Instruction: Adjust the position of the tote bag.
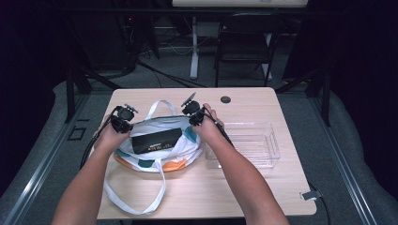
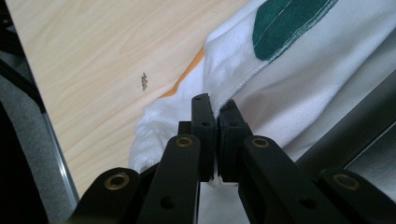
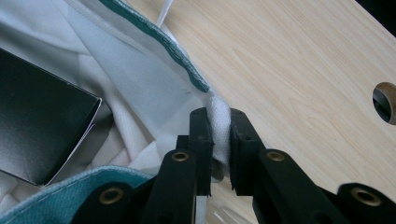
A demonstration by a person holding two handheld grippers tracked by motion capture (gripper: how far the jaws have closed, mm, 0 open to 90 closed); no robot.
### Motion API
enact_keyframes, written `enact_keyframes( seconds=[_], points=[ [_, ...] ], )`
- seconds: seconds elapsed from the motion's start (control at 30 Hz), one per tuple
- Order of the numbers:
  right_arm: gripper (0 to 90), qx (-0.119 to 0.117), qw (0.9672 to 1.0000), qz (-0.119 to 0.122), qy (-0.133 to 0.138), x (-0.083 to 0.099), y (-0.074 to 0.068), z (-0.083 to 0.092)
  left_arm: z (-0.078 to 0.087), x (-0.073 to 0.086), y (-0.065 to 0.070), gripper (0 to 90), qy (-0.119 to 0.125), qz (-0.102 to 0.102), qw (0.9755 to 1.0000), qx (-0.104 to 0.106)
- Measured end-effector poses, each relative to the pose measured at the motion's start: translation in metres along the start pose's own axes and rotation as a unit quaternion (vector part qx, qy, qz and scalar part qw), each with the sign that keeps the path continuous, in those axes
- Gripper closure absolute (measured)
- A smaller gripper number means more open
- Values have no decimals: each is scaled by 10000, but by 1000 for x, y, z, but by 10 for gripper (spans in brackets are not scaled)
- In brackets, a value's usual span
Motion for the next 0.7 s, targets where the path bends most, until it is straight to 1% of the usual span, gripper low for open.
enact_keyframes(
  seconds=[0.07,0.1,0.17,0.23,0.27,0.3,0.33,0.43,0.47,0.57,0.6,0.63,0.7],
  points=[
    [816,44,9999,106,-100,1,0,0,-5,1,2,879,-129,-4,9999,53],
    [816,25,10000,66,-49,0,-1,0,-8,1,3,878,-168,-11,9999,34],
    [816,22,10000,70,-52,0,-1,0,-12,1,6,878,-265,-65,9996,3],
    [816,10,10000,65,-50,0,-1,0,-13,1,7,878,-277,-88,9996,-52],
    [815,-8,10000,27,1,0,-2,-1,-12,1,7,878,-273,-91,9996,-52],
    [815,21,9999,74,-66,1,-1,0,-12,0,7,878,-245,-68,9997,-37],
    [813,-14,10000,26,2,0,-2,0,-11,0,6,877,-228,-50,9997,-12],
    [782,-56,10000,35,12,1,-1,4,-6,0,6,877,-127,-2,9999,61],
    [765,-98,9998,-45,158,-1,-1,5,-5,0,6,877,-89,15,9999,60],
    [722,-266,9993,-47,274,-1,-3,15,-2,-1,4,876,-9,45,10000,86],
    [706,-293,9988,-81,387,-2,-4,18,-1,-1,4,876,14,51,9999,88],
    [693,-330,9984,-66,454,-2,-6,23,0,-1,4,876,-2,39,10000,89],
    [675,-333,9982,41,490,-2,-7,31,1,-1,4,875,22,53,9999,83]
  ],
)
Point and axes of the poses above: each handheld gripper's, and its own axes: z roughly backward along the jaws, x roughly out of its underside, y roughly to its right, the point moved 8 cm from there along -z, roughly forward along the jaws, and after that the axes turned 15 degrees about -y, right-handed, at the moved point
